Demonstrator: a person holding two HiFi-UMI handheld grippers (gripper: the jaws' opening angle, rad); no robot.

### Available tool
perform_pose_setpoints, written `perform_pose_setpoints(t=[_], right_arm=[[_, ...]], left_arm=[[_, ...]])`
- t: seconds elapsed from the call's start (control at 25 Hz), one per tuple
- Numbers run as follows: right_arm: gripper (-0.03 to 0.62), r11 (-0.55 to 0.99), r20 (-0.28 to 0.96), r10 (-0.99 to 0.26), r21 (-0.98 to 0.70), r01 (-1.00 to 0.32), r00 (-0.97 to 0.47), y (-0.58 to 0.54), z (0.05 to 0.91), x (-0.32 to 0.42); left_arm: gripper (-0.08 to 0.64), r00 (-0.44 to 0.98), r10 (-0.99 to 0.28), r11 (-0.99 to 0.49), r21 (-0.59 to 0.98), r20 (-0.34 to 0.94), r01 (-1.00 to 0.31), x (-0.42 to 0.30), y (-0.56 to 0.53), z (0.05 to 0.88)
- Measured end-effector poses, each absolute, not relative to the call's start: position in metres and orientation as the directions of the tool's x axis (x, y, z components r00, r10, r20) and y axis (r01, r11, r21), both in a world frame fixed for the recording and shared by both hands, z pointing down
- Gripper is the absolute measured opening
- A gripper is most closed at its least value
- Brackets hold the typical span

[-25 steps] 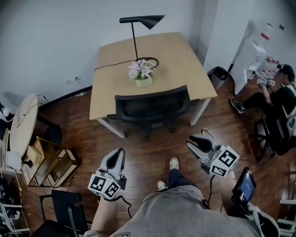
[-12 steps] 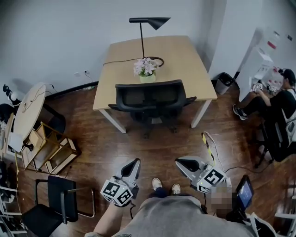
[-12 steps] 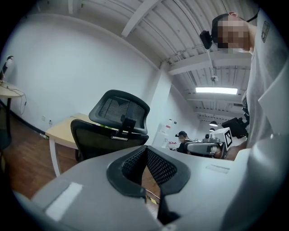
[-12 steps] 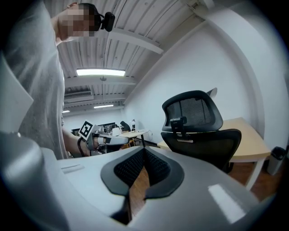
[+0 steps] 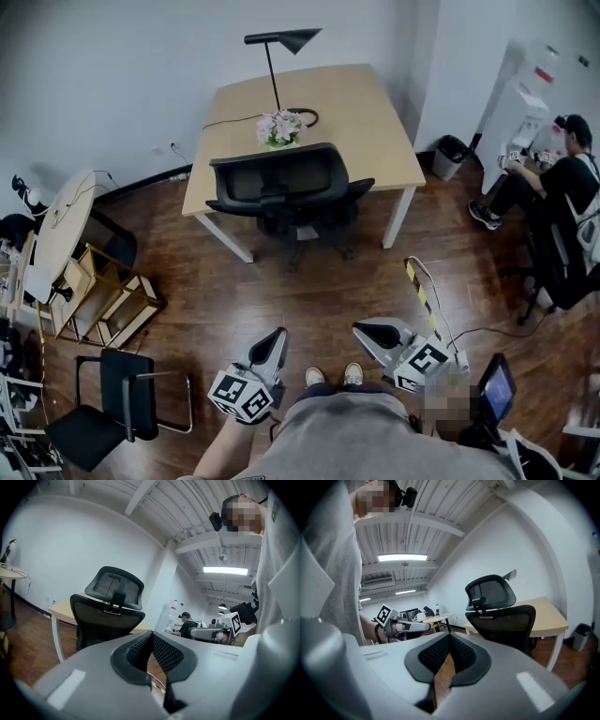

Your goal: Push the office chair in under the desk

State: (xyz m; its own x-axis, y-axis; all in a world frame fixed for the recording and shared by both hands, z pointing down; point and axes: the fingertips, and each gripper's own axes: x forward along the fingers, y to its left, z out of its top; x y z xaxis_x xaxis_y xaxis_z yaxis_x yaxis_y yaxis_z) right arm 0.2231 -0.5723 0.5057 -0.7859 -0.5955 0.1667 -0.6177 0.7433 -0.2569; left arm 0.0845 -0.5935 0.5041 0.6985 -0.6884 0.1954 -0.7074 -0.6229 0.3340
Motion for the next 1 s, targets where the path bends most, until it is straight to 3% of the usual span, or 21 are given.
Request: perform_pose_setpoints(t=[1.0], right_arm=[[0.006, 0.701, 0.154, -0.658, -0.23, -0.675, -0.737, -0.571, 0.493, 0.203]], left_arm=[[0.0, 0.746, -0.656, -0.693, 0.298, 0.119, -0.657, 0.077, -0.588, 0.488]])
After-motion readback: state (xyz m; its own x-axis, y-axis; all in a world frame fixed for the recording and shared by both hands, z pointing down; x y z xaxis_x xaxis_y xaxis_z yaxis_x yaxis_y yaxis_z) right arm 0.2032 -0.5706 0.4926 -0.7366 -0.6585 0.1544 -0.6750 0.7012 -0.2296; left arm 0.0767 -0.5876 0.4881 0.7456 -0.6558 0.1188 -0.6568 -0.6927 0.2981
